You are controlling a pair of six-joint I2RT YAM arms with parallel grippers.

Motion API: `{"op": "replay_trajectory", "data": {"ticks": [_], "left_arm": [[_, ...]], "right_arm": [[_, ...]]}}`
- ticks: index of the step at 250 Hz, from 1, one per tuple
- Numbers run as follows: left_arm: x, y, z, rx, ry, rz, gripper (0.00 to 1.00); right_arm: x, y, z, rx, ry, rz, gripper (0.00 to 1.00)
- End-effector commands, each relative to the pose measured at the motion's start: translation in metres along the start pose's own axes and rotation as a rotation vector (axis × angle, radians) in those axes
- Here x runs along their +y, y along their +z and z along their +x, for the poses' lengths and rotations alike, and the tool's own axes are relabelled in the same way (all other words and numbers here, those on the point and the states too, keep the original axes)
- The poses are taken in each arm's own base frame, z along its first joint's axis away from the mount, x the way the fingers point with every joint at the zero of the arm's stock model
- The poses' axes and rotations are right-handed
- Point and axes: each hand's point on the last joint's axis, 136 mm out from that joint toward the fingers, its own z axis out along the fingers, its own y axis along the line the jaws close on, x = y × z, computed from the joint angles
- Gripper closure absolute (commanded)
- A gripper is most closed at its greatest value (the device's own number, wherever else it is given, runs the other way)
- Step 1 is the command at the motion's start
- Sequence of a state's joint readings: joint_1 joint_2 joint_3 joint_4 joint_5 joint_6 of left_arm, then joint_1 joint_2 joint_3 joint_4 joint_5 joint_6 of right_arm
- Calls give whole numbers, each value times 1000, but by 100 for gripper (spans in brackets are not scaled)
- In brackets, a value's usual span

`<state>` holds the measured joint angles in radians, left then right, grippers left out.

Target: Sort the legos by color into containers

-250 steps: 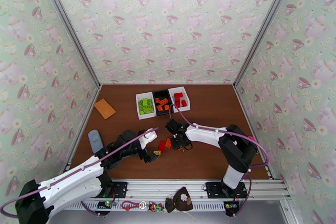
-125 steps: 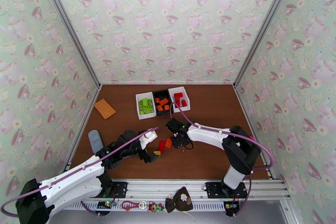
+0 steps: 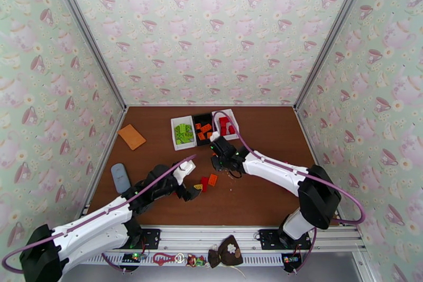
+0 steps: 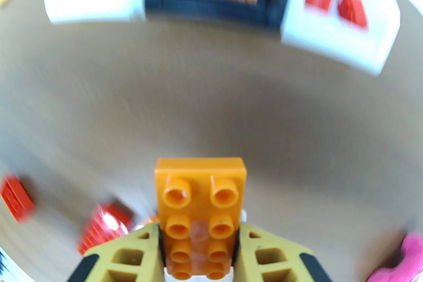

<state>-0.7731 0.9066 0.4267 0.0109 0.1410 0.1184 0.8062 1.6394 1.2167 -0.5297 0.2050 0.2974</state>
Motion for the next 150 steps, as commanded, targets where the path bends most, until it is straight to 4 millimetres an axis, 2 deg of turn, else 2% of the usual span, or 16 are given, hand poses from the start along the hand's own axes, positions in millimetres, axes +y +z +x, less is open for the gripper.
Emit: {"op": "replay_trajectory", "data": {"ticks": [1, 23, 71, 150], "left_arm": [[9, 3, -11, -50, -28, -34, 0], [13, 6, -16, -69, -49, -43, 0], [19, 13, -15, -60, -83, -54, 0], [27, 13, -12, -53, -92, -69, 0]], "right_arm": [[0, 8, -51, -120, -19, -16, 69], [-3, 21, -71, -140, -20, -17, 69], [-12, 47, -112, -198, -28, 13, 70], [-29, 100, -153, -248, 19, 54, 72]]}}
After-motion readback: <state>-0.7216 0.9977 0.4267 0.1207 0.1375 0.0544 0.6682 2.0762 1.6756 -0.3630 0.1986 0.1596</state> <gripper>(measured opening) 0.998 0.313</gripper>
